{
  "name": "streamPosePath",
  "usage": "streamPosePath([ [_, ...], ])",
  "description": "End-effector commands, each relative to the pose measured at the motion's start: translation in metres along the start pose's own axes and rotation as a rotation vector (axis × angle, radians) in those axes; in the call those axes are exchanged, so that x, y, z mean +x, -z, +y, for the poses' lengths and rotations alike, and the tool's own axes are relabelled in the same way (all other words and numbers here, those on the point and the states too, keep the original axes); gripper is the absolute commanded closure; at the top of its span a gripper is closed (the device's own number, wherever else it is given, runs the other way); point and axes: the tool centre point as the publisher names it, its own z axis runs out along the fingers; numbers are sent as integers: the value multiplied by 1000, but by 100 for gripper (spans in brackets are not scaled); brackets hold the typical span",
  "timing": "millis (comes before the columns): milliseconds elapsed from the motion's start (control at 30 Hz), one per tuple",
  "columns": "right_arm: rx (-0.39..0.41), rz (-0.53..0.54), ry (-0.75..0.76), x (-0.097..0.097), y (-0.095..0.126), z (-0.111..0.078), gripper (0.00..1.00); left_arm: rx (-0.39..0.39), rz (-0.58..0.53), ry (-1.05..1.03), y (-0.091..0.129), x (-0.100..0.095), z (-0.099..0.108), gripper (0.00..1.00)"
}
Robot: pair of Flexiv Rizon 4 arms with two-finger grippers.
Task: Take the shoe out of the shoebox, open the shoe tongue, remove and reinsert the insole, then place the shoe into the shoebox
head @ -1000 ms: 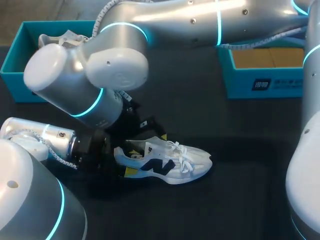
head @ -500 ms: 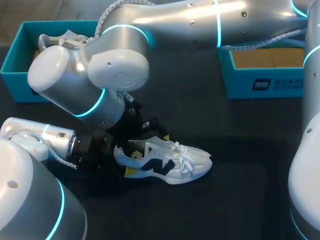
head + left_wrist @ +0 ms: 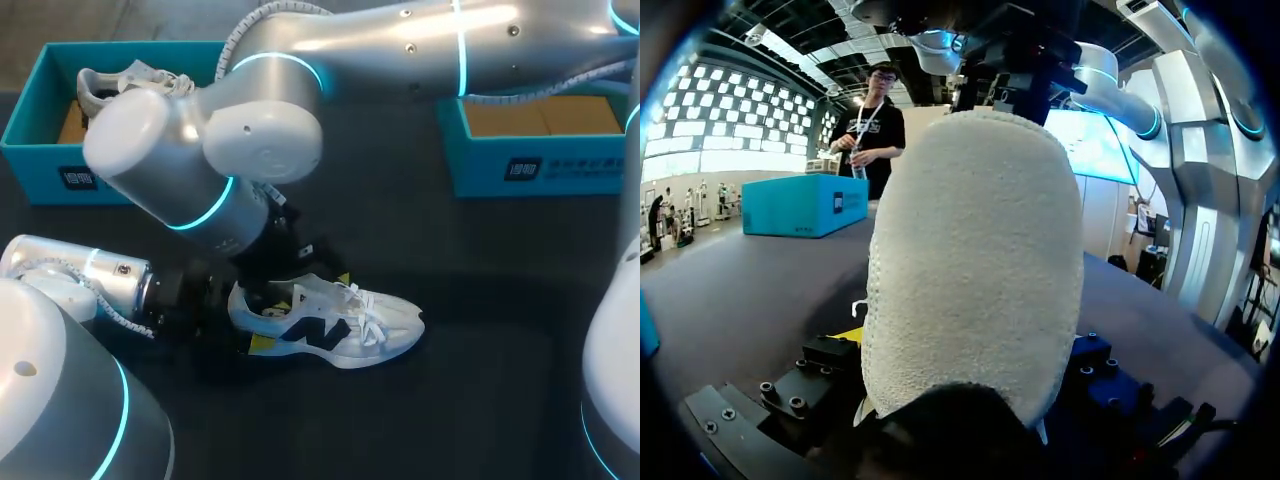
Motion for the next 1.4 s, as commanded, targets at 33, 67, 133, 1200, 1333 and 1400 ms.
streamPosePath([
  [33,-8,11,-578,-2,-2,-5,0,-1,0,0,0,-1,3,100],
  [67,-7,13,-581,-3,-2,-5,0,-1,0,0,0,-1,3,100],
  [133,-4,12,-586,-6,-1,-5,0,-1,0,0,0,-1,3,100],
  [1200,42,108,-523,-23,-4,-3,68,-1,0,0,0,-1,3,100],
  [1333,45,117,-510,-22,-6,-3,68,-1,0,0,0,-1,3,100],
  [1400,46,123,-505,-22,-6,-3,68,-1,0,0,0,-1,3,100],
])
